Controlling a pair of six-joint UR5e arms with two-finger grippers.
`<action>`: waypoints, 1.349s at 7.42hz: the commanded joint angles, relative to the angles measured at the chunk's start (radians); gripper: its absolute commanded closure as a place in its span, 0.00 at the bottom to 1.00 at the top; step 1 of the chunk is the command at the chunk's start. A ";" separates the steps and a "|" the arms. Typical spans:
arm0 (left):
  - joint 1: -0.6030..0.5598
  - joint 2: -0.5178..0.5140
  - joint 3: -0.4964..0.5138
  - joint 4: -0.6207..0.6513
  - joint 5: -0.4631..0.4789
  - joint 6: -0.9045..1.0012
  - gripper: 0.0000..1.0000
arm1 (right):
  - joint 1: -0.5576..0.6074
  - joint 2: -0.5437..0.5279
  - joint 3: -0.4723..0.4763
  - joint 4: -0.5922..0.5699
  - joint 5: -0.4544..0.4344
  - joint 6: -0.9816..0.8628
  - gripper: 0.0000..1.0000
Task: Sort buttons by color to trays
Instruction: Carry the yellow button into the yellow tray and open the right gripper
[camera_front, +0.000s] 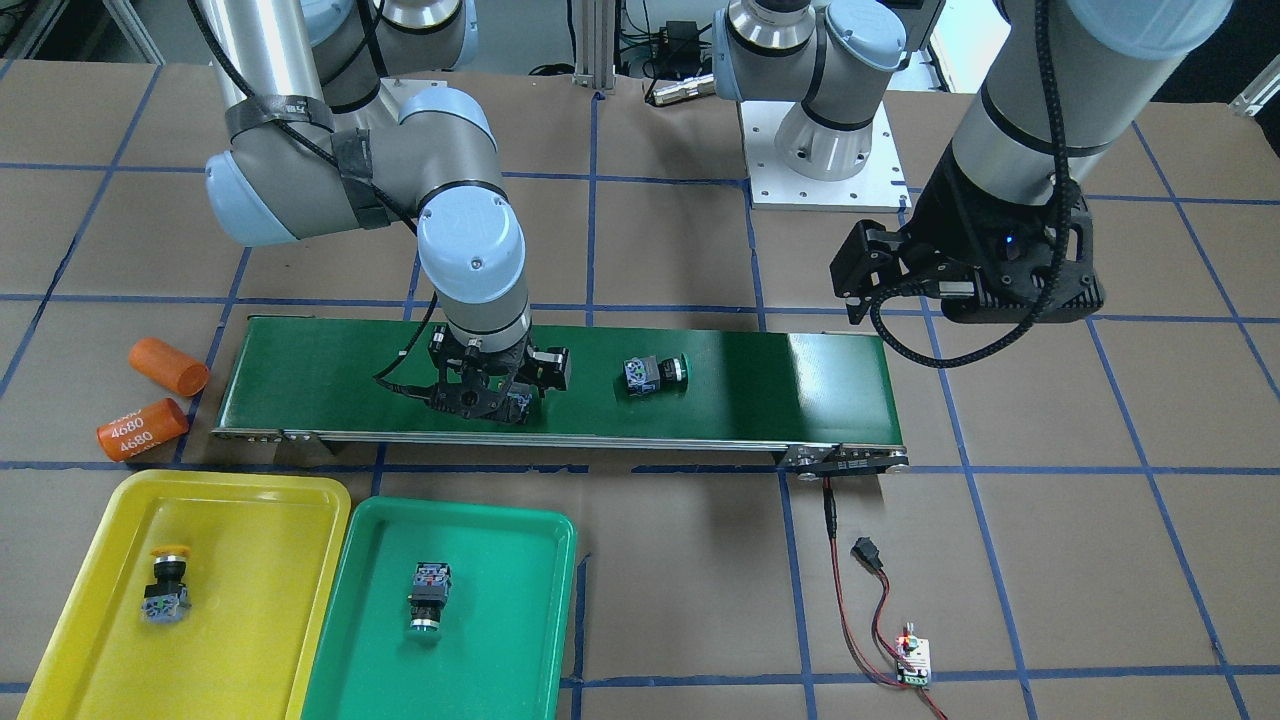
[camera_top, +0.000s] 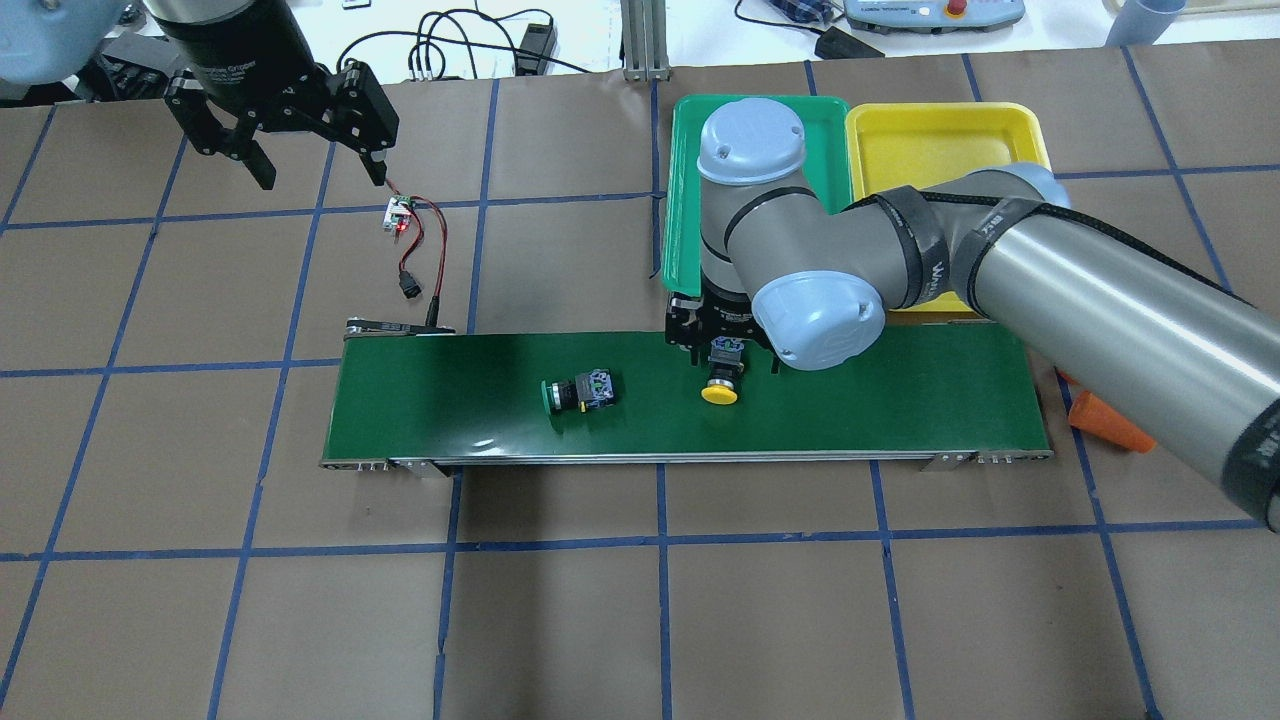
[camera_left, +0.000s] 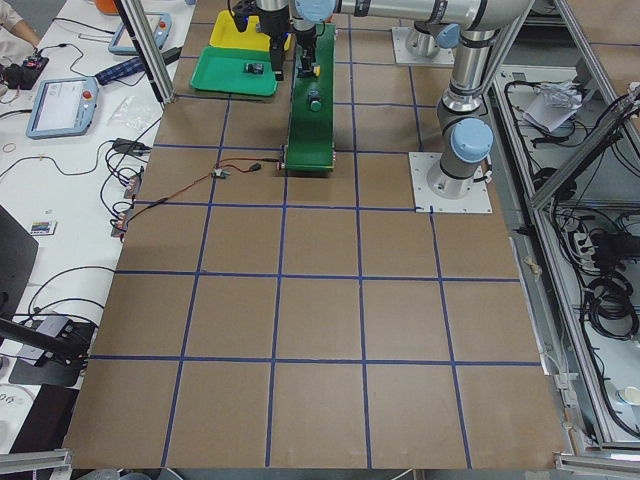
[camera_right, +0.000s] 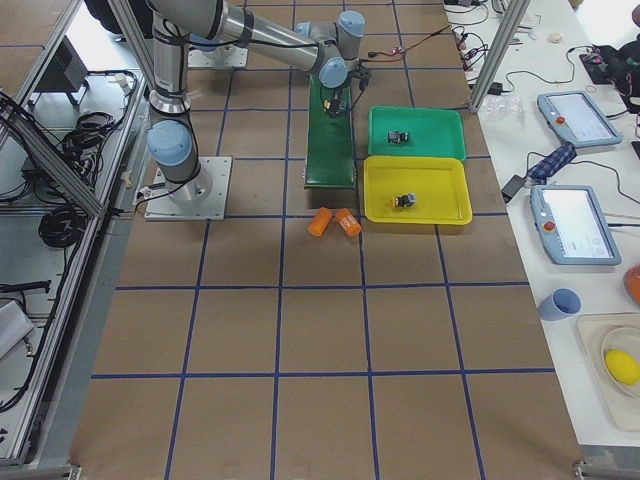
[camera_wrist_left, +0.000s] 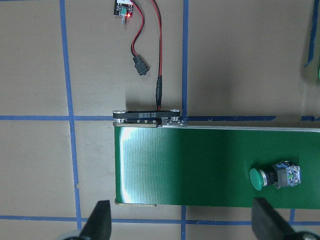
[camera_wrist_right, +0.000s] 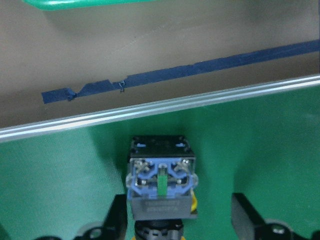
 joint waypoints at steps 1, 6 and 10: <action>-0.001 -0.017 0.003 0.001 0.000 0.000 0.00 | -0.009 -0.023 0.001 0.010 -0.004 0.000 1.00; -0.001 -0.011 0.004 0.004 -0.003 0.000 0.00 | -0.319 -0.043 -0.132 -0.014 -0.058 -0.219 1.00; -0.002 -0.005 0.003 0.005 -0.004 0.000 0.00 | -0.441 0.133 -0.248 -0.083 -0.118 -0.431 1.00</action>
